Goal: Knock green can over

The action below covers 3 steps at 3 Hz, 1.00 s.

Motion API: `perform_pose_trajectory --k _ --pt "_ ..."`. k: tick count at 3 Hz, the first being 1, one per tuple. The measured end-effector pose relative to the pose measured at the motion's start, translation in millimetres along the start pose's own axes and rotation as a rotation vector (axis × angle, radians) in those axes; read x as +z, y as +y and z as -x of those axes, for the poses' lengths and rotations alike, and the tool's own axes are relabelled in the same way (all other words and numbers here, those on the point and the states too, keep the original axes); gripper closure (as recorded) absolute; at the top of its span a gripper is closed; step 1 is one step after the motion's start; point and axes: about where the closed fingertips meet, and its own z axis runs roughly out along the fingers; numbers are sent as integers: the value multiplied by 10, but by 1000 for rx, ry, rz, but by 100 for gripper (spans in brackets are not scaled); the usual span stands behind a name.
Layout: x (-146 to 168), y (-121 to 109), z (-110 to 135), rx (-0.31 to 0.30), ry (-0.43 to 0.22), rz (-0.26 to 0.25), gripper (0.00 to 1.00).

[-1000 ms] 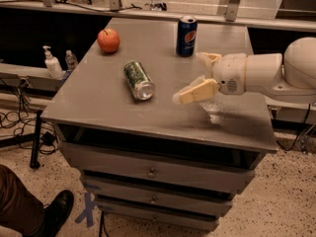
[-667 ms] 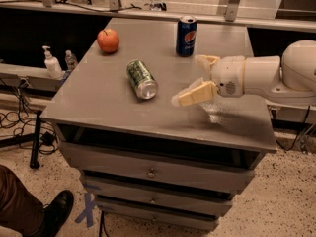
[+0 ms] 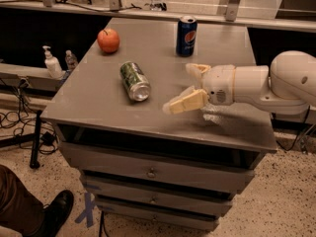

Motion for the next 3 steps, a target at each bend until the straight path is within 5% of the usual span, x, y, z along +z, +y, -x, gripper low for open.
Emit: perform_pose_trajectory --k 3 --pt "-490 -267 188 -66 20 -77 0"
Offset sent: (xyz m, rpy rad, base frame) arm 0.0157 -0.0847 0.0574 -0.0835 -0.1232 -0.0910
